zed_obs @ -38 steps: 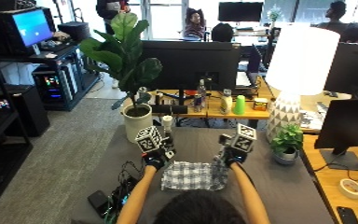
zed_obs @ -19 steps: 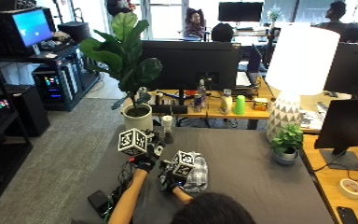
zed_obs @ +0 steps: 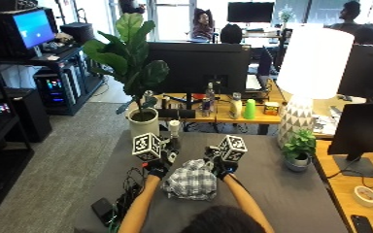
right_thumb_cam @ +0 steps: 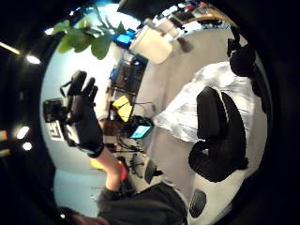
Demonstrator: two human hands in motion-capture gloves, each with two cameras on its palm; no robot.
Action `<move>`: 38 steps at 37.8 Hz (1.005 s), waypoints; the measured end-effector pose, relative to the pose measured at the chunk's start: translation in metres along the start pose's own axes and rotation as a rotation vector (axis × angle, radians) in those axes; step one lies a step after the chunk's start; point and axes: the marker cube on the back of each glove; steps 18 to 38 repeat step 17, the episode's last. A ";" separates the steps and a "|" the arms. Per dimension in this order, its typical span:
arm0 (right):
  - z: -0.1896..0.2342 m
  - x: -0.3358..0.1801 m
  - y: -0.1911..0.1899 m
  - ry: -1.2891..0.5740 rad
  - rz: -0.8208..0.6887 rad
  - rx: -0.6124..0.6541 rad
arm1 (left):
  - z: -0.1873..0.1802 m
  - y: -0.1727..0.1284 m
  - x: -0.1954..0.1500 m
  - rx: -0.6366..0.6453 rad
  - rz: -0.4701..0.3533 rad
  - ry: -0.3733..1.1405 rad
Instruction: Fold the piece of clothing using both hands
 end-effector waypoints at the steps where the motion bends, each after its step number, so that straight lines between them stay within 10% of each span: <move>1: -0.002 0.016 -0.005 0.053 0.021 0.012 | 0.001 0.001 0.002 -0.006 0.002 -0.003; 38: -0.033 0.083 0.011 0.216 0.118 0.022 | 0.031 0.001 0.024 -0.103 0.056 -0.044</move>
